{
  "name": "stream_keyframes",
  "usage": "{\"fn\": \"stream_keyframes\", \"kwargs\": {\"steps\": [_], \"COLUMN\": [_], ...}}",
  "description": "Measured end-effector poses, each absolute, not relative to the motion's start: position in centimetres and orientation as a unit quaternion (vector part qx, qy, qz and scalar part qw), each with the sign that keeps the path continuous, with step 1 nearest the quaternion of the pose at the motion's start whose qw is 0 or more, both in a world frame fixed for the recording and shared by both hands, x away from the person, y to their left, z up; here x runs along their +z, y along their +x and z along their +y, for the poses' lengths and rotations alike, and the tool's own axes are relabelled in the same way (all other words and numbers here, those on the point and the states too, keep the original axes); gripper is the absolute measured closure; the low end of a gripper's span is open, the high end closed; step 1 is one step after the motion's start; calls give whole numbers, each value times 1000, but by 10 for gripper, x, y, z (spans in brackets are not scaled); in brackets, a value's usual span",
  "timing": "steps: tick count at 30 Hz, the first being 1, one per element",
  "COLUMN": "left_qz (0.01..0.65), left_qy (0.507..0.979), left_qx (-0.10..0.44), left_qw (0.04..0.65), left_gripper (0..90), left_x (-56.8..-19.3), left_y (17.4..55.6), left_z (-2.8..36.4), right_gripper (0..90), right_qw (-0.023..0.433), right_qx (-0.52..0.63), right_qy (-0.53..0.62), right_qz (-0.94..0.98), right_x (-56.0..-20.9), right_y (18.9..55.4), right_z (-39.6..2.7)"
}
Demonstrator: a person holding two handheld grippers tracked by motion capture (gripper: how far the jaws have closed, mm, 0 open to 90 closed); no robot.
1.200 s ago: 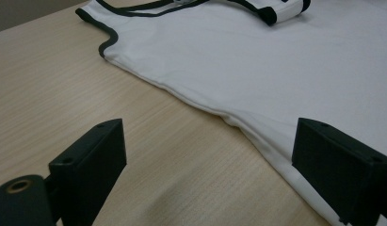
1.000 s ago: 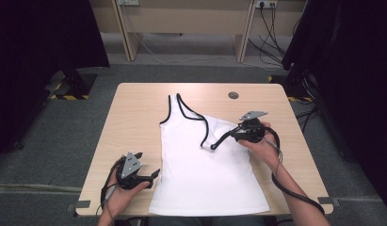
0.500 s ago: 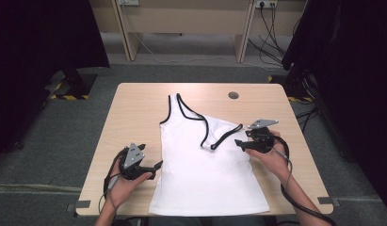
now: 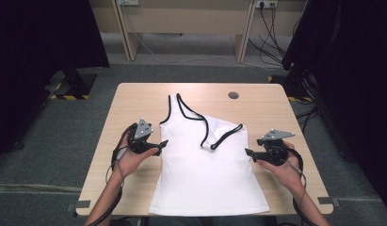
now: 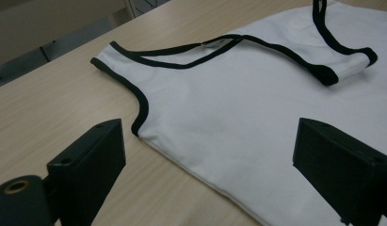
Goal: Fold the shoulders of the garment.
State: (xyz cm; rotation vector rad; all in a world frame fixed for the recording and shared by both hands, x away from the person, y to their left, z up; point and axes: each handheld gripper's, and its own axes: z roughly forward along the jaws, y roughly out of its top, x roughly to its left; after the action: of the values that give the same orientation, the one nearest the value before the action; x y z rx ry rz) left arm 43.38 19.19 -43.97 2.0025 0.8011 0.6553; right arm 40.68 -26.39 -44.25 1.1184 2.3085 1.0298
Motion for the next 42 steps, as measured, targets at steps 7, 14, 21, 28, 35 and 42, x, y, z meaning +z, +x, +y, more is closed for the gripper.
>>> {"fn": "stream_keyframes", "kwargs": {"steps": [7,14,21,28,35,42], "left_qz": [322,350,379,407,407,411], "left_qy": [812,804,794,786,795,799], "left_qx": [250,243,232,217,225,220], "left_qw": [418,415,415,411,390,380], "left_gripper": [107,113,131,145,156,167], "left_x": [-439,-437,-438,-439,-440,-446], "left_y": [471,512,551,577,600,610], "left_z": [182,181,181,182,165,155], "right_gripper": [335,329,325,322,320,318], "right_qw": [194,198,203,206,204,205], "right_qx": [371,379,385,383,388,387], "right_qy": [405,412,423,430,443,446], "right_qz": [813,805,795,791,782,780], "right_x": [-446,-445,-447,-450,-453,-452], "right_y": [386,371,352,341,332,329], "right_z": [-277,-288,-299,-309,-318,-321]}}
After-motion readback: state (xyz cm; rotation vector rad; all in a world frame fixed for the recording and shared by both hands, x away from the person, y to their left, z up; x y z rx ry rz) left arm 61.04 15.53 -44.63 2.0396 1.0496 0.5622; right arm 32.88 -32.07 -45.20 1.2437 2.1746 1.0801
